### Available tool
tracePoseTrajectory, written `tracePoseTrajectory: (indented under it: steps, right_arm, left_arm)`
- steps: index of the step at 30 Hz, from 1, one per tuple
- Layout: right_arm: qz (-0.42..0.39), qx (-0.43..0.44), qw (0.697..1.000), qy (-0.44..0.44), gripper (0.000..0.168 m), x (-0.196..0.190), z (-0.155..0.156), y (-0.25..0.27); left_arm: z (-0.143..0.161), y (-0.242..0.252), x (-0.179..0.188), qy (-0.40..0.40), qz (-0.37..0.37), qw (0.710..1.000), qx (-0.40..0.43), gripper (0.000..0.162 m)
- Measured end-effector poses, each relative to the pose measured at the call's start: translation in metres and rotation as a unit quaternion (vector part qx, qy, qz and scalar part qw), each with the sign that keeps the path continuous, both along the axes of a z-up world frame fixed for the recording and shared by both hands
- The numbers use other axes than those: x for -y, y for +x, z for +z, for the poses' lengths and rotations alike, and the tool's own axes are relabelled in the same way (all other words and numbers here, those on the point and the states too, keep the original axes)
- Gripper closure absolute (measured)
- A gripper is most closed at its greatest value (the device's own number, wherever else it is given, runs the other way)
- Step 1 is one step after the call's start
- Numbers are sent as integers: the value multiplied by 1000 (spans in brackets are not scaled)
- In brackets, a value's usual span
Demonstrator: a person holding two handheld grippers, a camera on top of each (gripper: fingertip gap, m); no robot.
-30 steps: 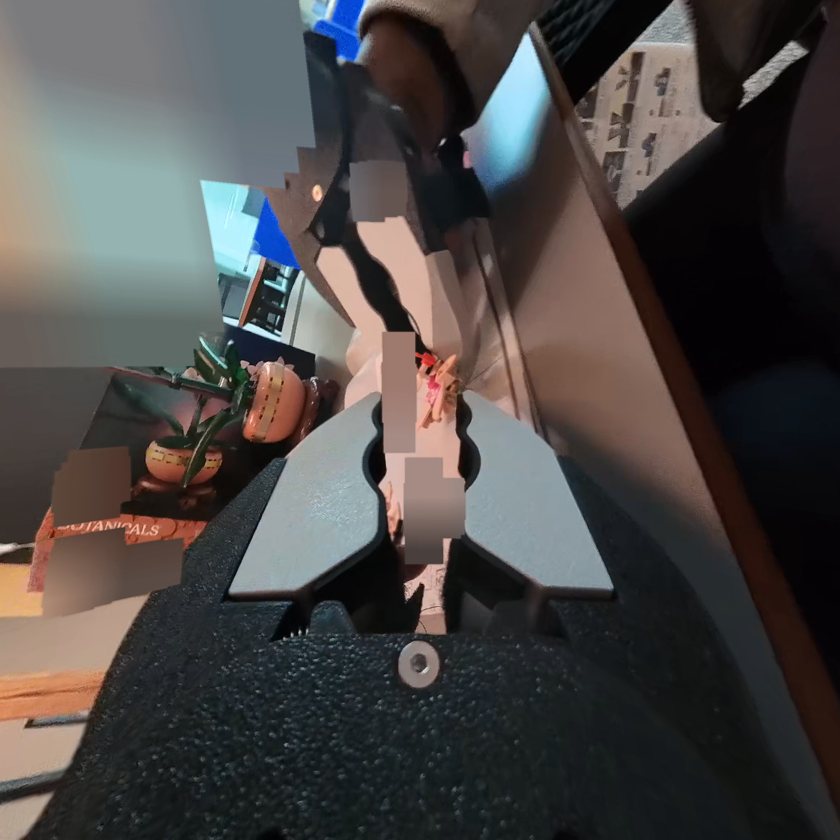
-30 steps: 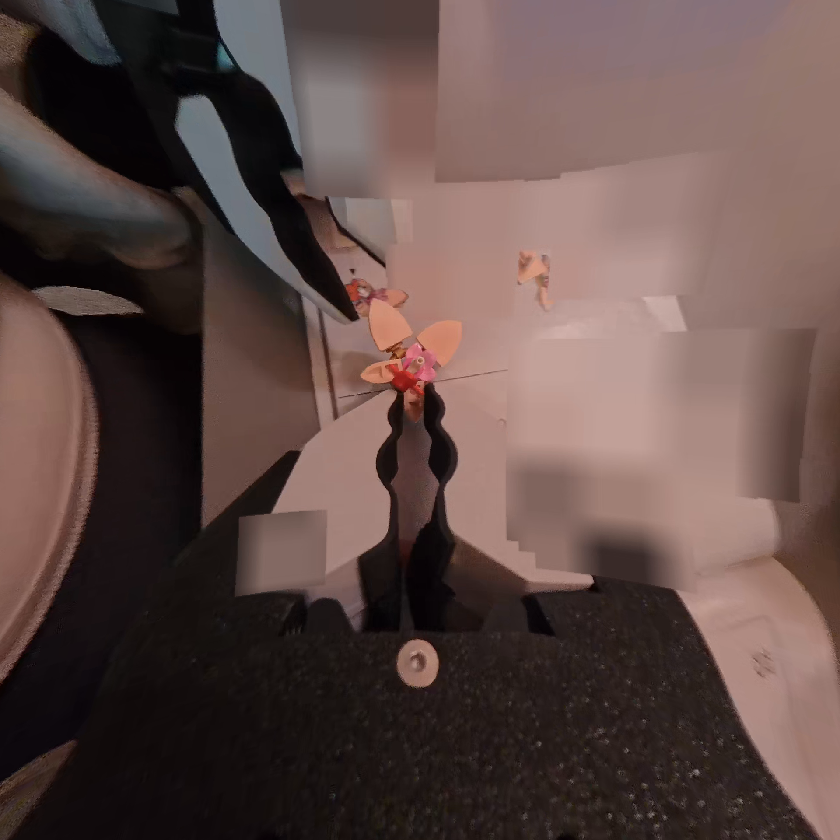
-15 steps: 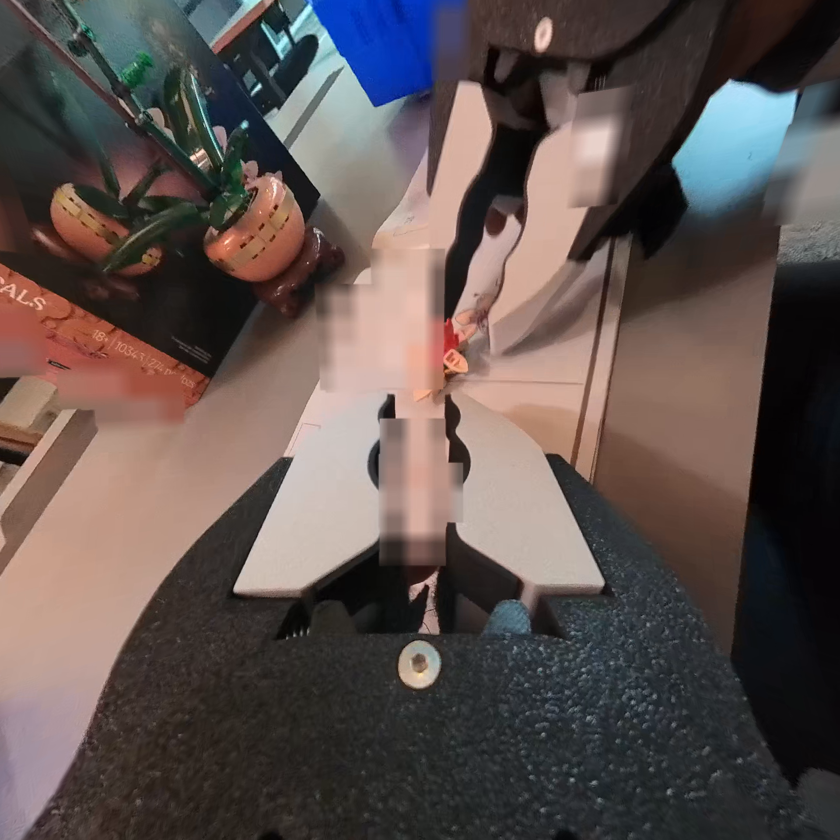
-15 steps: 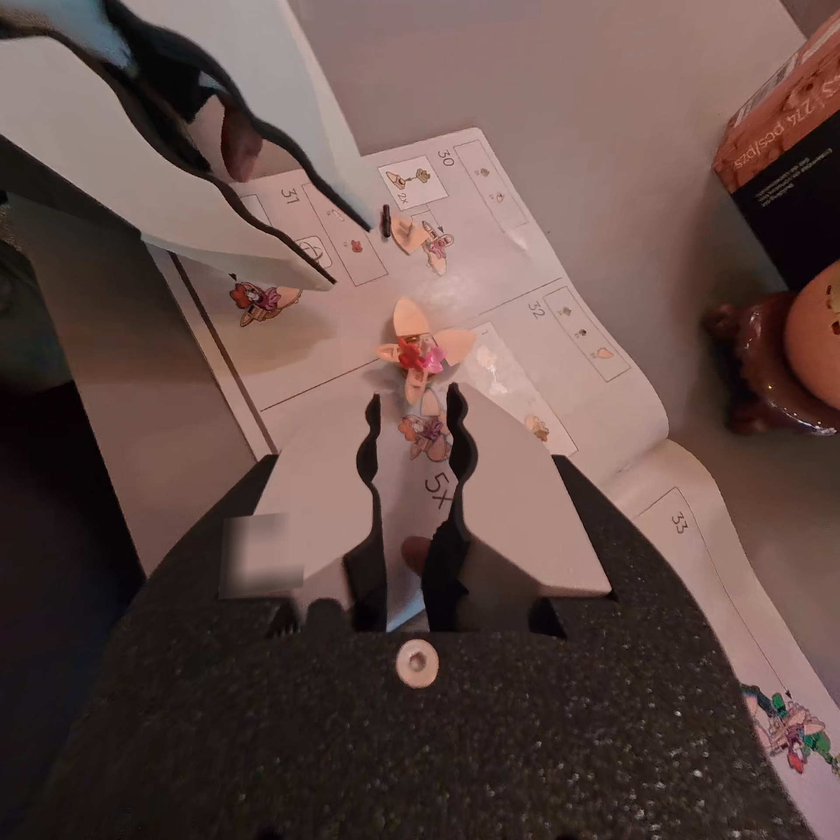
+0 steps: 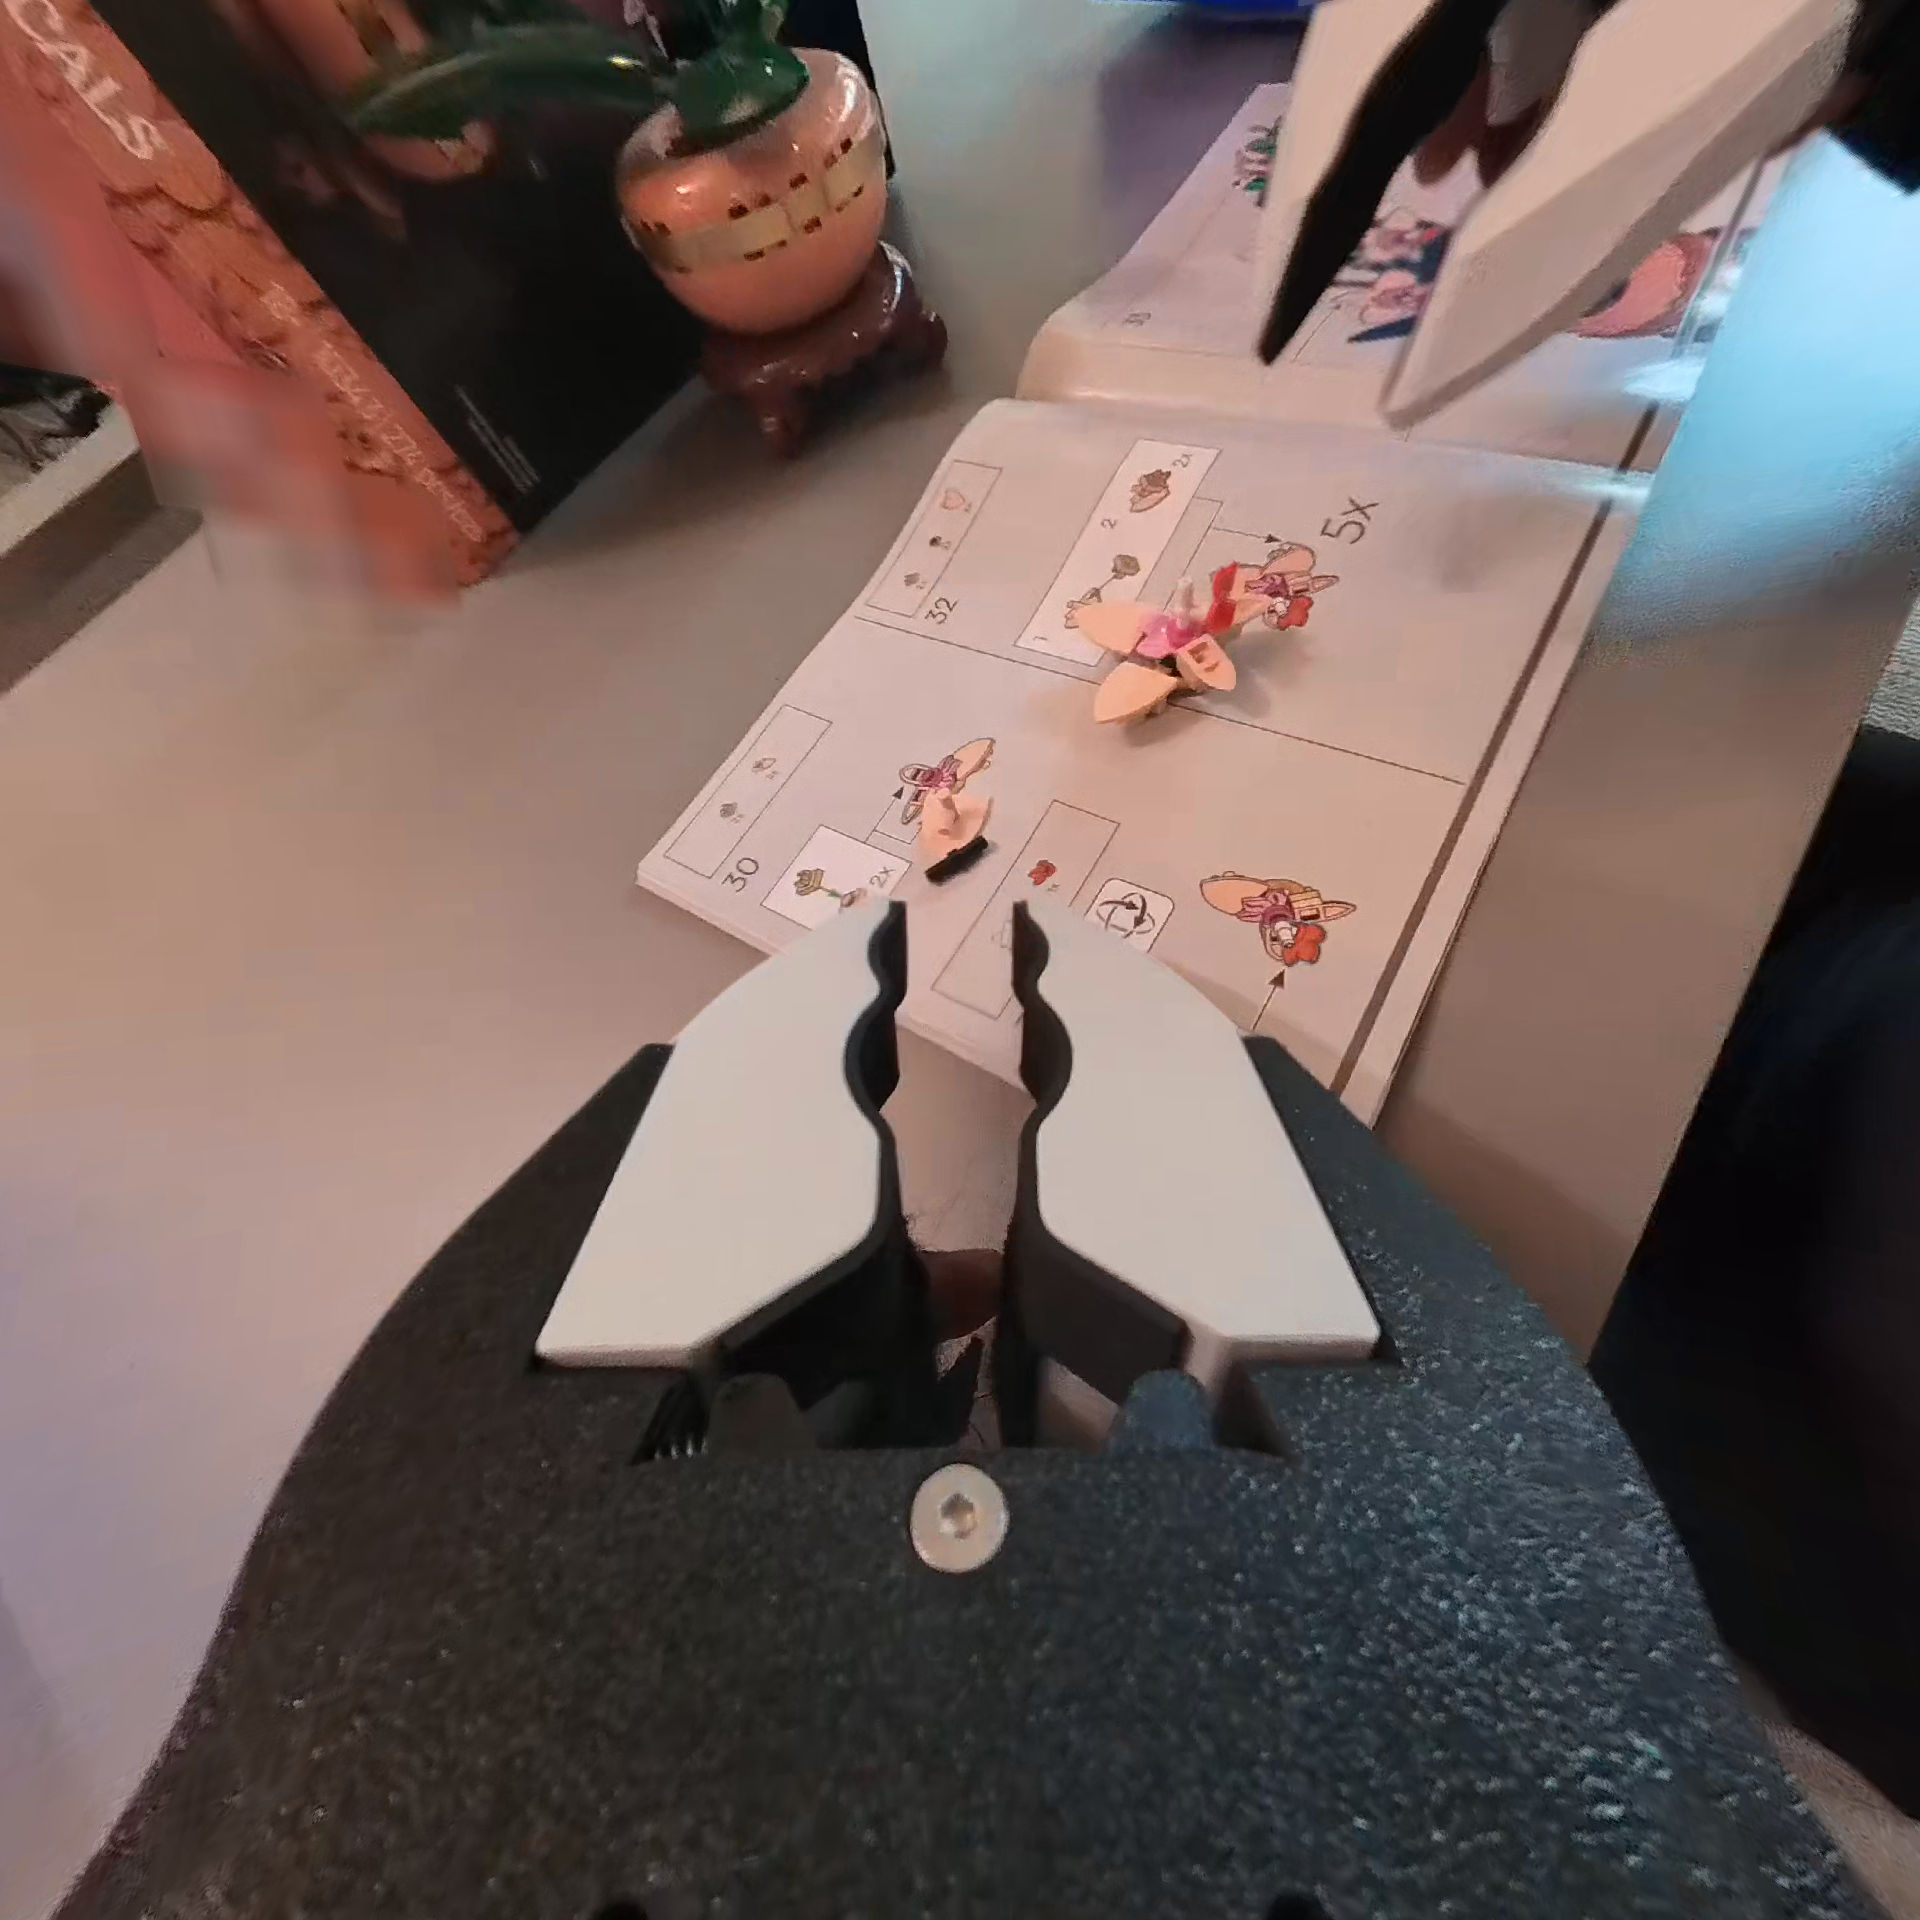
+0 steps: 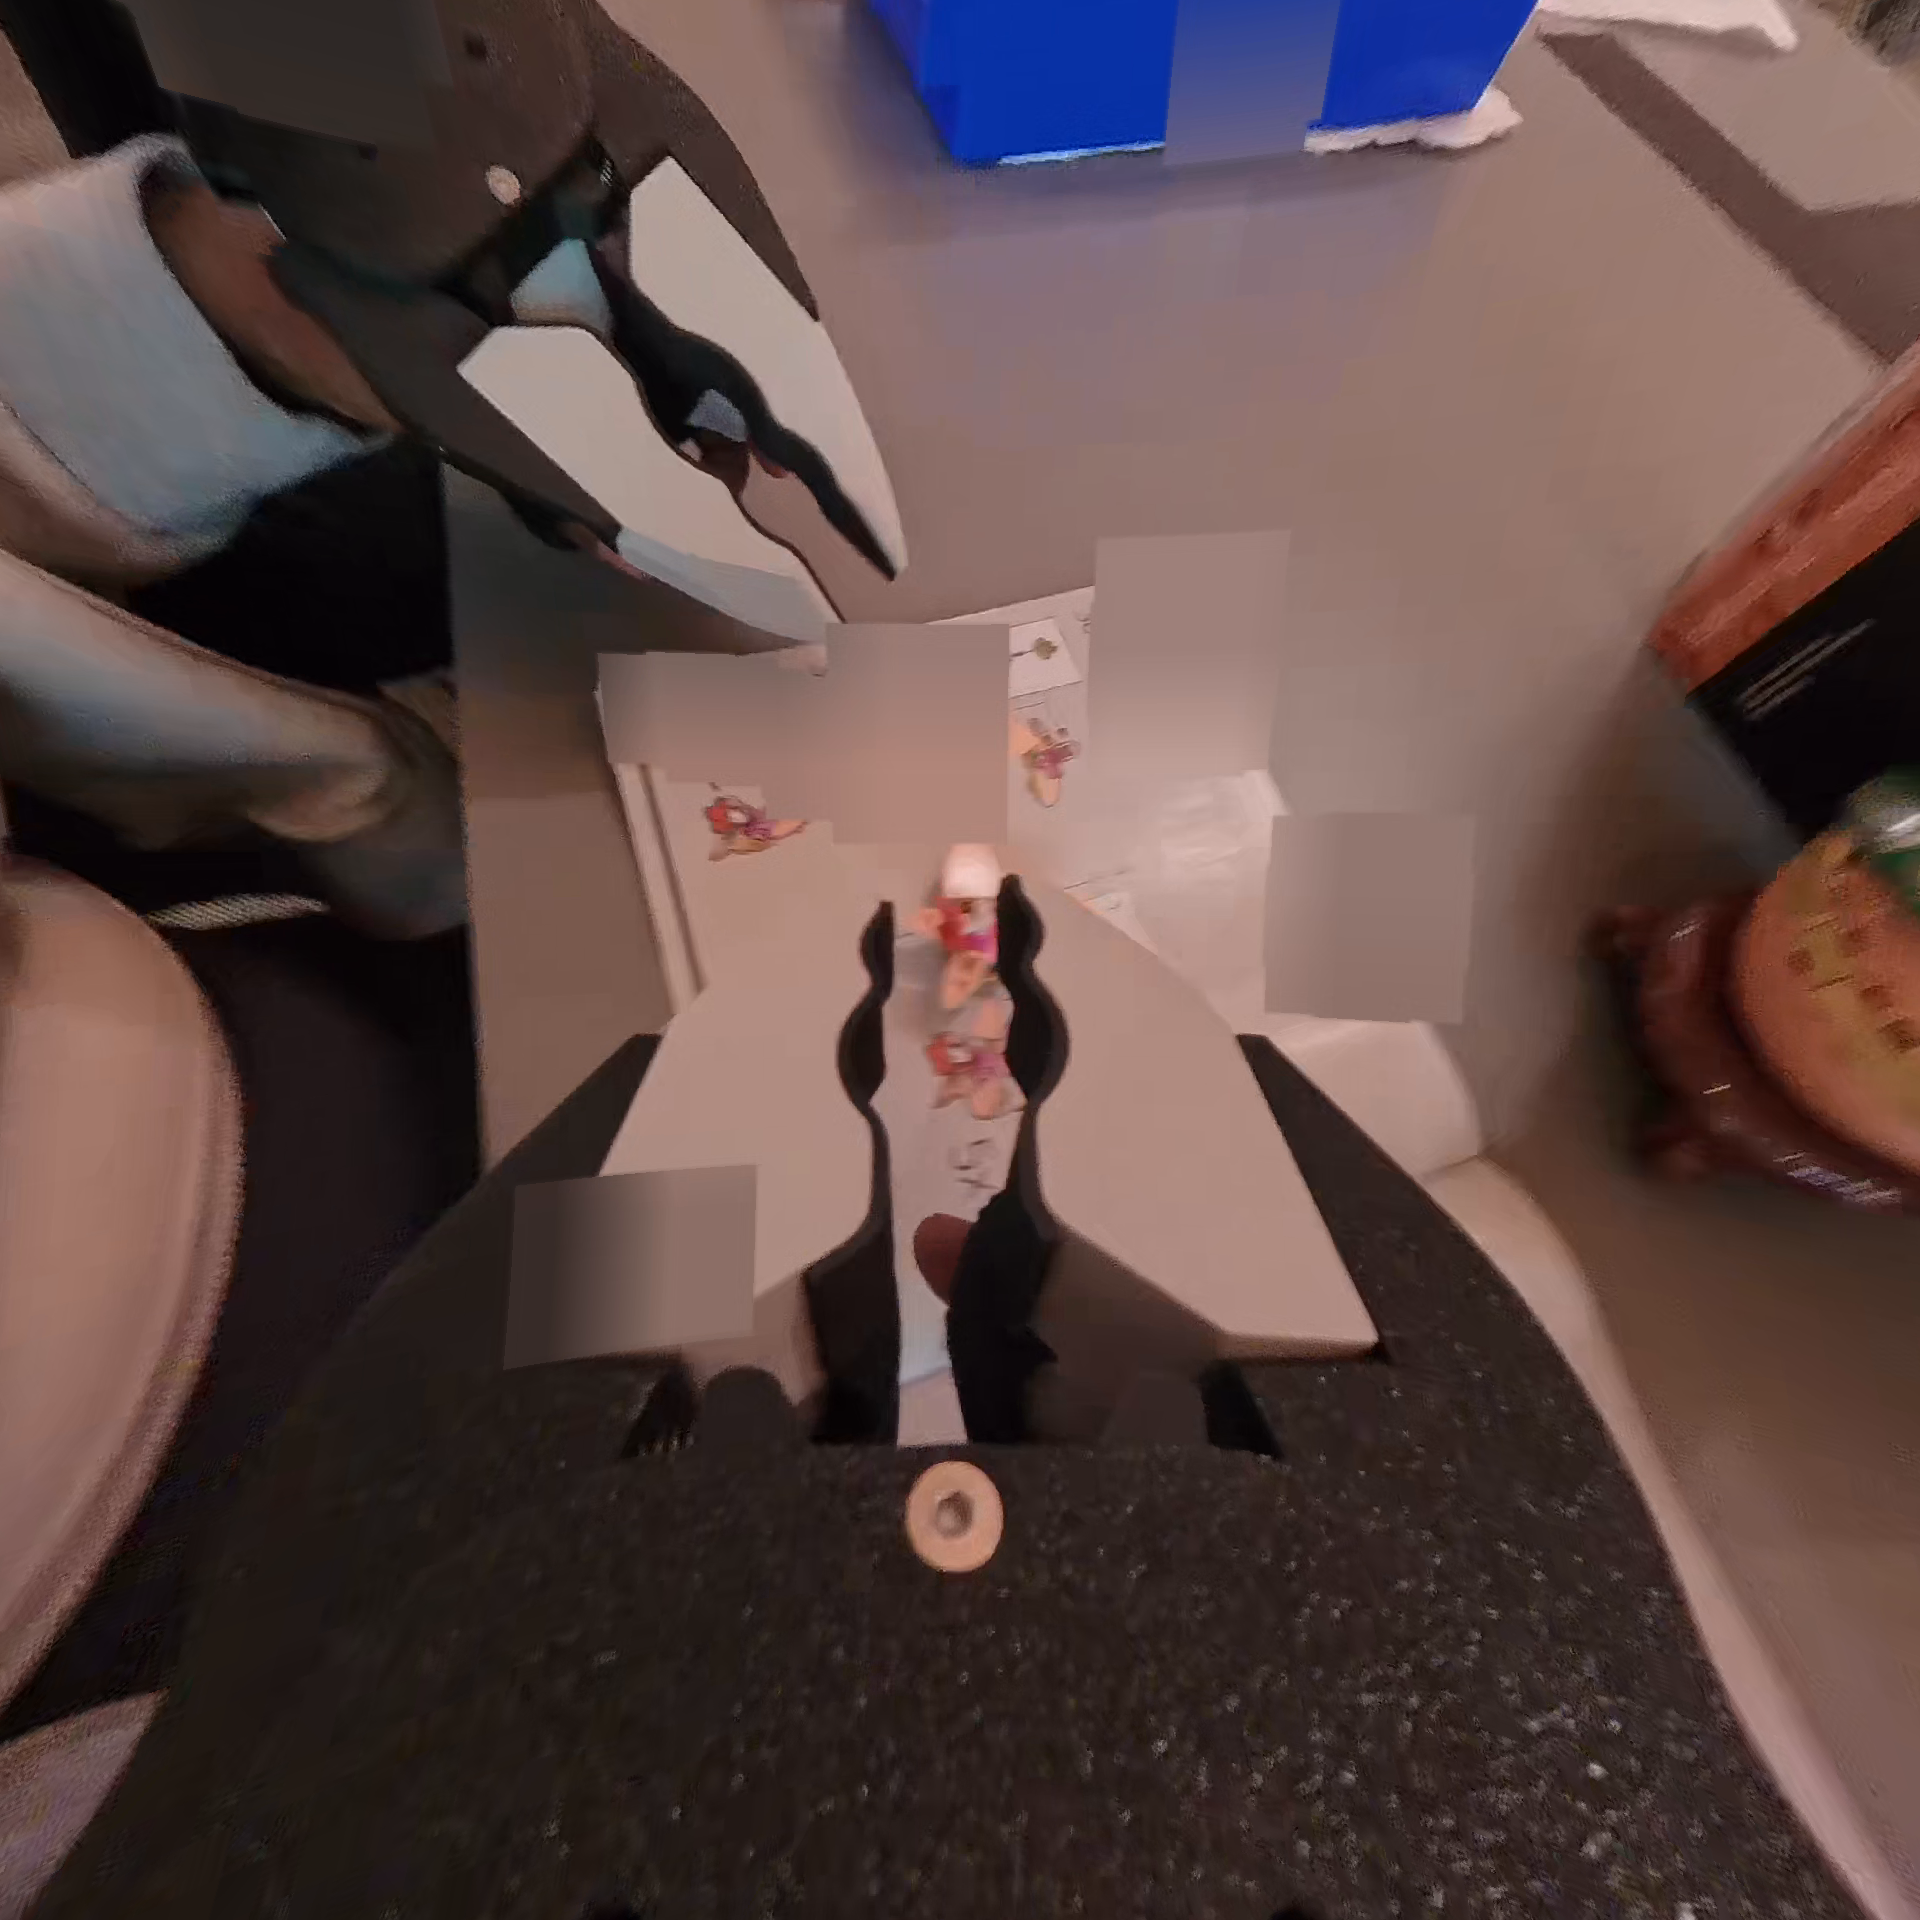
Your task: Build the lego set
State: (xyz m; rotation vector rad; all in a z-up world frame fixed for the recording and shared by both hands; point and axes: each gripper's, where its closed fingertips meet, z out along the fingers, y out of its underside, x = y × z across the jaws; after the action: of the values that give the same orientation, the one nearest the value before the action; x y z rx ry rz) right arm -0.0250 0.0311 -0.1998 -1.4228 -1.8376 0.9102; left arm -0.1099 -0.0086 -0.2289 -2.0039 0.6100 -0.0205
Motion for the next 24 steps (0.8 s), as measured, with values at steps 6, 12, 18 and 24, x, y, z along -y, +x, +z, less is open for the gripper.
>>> tracePoseTrajectory:
  steps: [6,12,18,24]
  right_arm:
    - [131,8,991,20,166,0,10,-30]
    - [217,127,967,33,152,1,-42,-71]
    - [240,146,959,34,163,1,-61,-85]
    - [247,87,965,21,165,1,-36,-78]
  left_arm:
    - [-5,11,-14,3,-36,999,-20,162]
    - [-4,3,-20,16,-24,999,-33,159]
    - [-2,1,-19,18,-22,999,-26,155]
    - [0,4,-17,32,-33,999,-29,151]
